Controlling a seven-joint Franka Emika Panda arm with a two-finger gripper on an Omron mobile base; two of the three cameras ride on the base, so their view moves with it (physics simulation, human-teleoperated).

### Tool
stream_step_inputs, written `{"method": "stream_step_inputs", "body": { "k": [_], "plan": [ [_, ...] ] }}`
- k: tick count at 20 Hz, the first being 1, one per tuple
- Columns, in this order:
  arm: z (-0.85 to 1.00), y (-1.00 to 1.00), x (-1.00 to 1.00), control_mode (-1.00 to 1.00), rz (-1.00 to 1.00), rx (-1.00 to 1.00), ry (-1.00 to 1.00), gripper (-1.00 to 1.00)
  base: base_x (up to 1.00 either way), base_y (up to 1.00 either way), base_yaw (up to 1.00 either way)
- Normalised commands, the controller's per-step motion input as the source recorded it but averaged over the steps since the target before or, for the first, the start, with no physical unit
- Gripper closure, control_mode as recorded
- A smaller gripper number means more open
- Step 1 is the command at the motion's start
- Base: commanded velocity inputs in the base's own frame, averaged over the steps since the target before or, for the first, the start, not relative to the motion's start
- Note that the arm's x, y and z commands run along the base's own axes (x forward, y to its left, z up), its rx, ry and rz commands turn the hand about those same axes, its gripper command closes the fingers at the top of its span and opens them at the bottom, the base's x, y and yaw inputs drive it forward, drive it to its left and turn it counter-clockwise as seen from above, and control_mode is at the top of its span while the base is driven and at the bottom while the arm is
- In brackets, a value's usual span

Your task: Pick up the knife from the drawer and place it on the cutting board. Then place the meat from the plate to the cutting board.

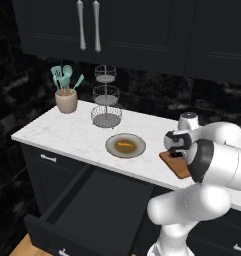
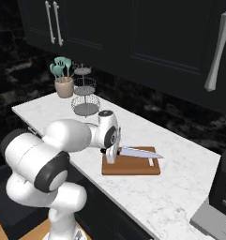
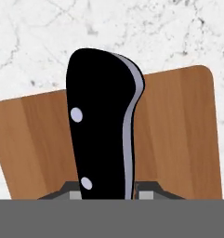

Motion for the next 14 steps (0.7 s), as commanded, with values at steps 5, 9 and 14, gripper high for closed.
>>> {"method": "stream_step_inputs", "body": {
  "k": [5, 9, 14],
  "plan": [
    [-0.39, -0.30, -0.10, -1.00, 0.06, 0.03, 0.00, 1.00, 0.00, 0.00, 0.00],
    [-0.23, 0.00, 0.19, -1.00, 0.06, -0.01, 0.00, 1.00, 0.00, 0.00, 0.00],
    [-0.30, 0.04, 0.05, -1.00, 0.08, -0.01, 0.00, 1.00, 0.00, 0.00, 0.00]
  ]
}}
